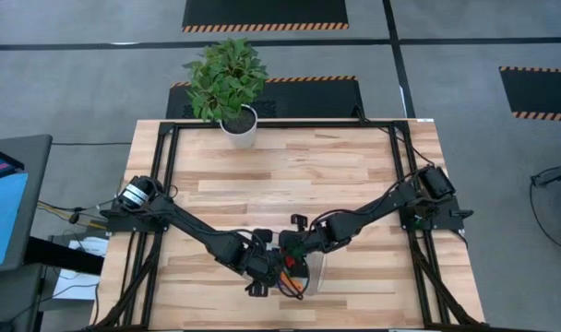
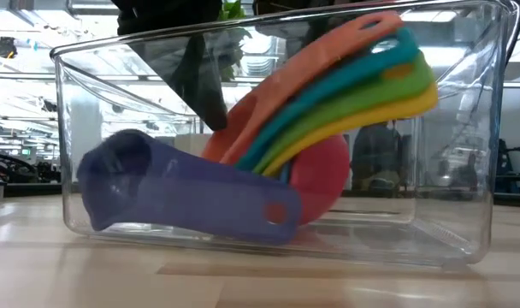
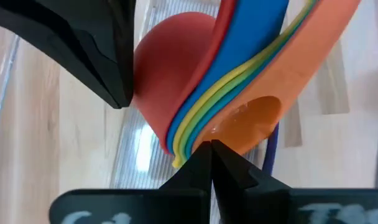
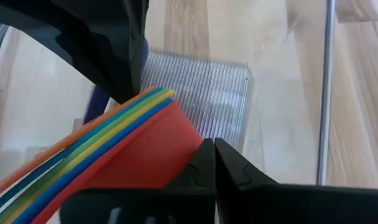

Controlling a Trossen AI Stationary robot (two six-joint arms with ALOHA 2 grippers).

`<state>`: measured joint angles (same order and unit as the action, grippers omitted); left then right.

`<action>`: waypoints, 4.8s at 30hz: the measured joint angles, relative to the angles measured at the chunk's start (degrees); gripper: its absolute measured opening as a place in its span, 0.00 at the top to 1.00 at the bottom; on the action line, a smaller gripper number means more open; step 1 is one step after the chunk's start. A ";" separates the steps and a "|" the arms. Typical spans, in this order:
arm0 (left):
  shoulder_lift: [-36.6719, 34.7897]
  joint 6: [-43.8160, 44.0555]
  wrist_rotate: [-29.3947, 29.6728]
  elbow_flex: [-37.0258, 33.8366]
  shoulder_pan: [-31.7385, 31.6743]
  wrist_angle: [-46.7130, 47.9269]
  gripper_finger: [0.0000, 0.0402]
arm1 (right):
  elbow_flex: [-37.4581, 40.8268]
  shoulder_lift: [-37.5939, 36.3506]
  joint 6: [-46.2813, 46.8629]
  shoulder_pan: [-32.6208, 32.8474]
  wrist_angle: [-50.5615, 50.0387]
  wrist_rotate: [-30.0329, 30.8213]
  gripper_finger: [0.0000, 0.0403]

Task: Nest measuring cups in basket
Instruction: Put the colored stacked measuring cups into the transparent bin

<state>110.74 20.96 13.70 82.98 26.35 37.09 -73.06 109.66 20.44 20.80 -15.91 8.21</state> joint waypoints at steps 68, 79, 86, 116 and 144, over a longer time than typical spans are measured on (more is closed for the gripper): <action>5.75 -3.42 -5.30 4.04 -2.27 -7.94 1.00 | -2.32 -9.65 2.21 2.54 -25.77 -0.73 0.97; 5.75 -5.82 1.51 4.04 -2.43 -7.96 1.00 | 0.09 -9.10 3.55 2.86 -24.68 -0.77 0.98; 5.75 -6.19 3.31 5.17 -2.60 -10.65 1.00 | 0.22 -9.13 3.59 2.88 -23.97 -0.75 0.95; 5.68 -6.69 -1.12 6.38 -1.95 -1.25 1.00 | 0.22 -9.00 4.00 3.09 -22.10 -0.16 0.95; 5.60 -12.51 8.51 13.70 -3.69 1.36 1.00 | 7.71 -9.26 9.34 3.28 -4.06 -8.44 0.92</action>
<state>116.33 8.45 22.21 96.68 22.65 38.44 -65.34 100.40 29.78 24.08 -19.97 -0.23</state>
